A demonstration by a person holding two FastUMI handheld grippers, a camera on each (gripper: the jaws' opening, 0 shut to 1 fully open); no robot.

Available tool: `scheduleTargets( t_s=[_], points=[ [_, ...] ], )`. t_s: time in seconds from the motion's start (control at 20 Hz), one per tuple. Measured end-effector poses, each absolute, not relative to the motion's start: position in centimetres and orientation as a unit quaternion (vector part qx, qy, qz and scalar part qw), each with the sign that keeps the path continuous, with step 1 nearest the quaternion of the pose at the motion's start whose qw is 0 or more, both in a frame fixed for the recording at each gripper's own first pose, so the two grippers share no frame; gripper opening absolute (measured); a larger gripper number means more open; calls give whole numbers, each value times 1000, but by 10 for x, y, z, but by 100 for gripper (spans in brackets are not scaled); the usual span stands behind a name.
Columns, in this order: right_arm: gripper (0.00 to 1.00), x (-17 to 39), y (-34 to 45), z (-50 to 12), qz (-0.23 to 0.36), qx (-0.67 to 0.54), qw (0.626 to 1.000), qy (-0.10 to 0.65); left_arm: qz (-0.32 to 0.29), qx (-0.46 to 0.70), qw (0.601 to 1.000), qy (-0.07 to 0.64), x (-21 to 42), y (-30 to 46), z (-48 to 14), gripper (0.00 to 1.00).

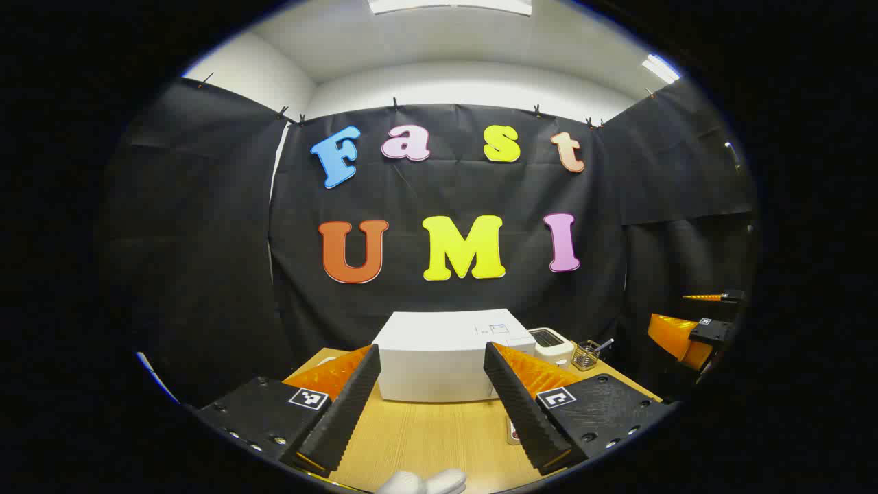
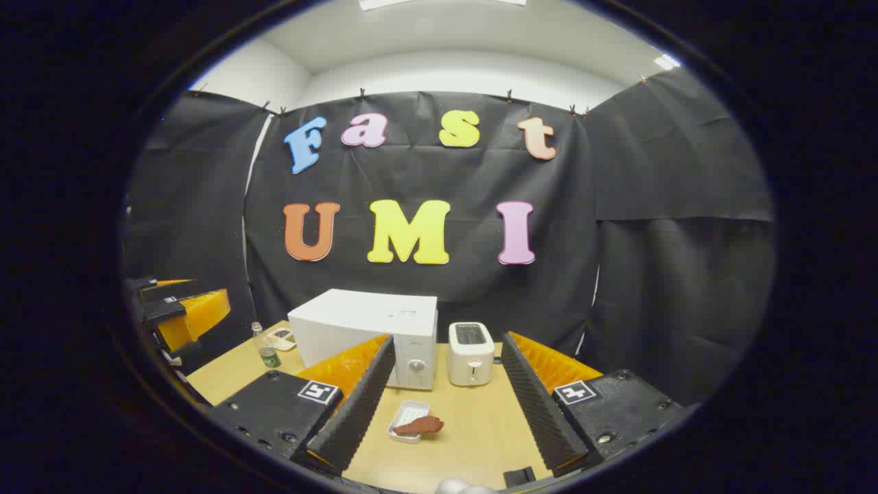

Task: Open the microwave oven with the left hand, put the food in, and close the microwave oven.

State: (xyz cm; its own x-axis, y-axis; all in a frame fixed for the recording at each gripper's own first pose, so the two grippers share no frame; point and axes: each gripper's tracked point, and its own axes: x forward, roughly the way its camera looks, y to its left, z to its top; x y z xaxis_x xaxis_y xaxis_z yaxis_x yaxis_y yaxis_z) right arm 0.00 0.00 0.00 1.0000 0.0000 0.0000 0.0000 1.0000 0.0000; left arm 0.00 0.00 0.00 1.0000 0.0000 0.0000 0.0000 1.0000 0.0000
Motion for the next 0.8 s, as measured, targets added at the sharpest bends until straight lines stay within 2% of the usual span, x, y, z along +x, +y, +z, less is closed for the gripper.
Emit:
scheduleTargets(
  t_s=[0.05, 0.1, 0.5, 0.55, 0.6, 0.75, 0.8],
  points=[
    [99, 1, -1, 1, -2, 2, 1000, -1, 0, 2, 1000, -2, 0, -1, 1, 87],
    [99, 1, -2, 1, -4, 3, 1000, -1, 0, 4, 1000, -4, 1, 0, 2, 95],
    [99, 1, -5, 3, -17, 1, 1000, -8, -6, 14, 1000, -8, 2, 2, 2, 94],
    [92, 0, -6, 2, -19, 0, 1000, -8, -7, 12, 1000, -6, 2, 2, -1, 95],
    [99, -1, -7, 1, -21, 0, 1000, -8, -7, 11, 1000, -6, 1, 3, -3, 95],
    [99, -4, -11, 2, -29, -1, 1000, -12, -10, 19, 1000, -7, 4, 1, -9, 95],
    [92, -5, -14, 1, -31, -1, 999, -13, -12, 21, 1000, -6, 8, -2, -13, 95]
  ],
)
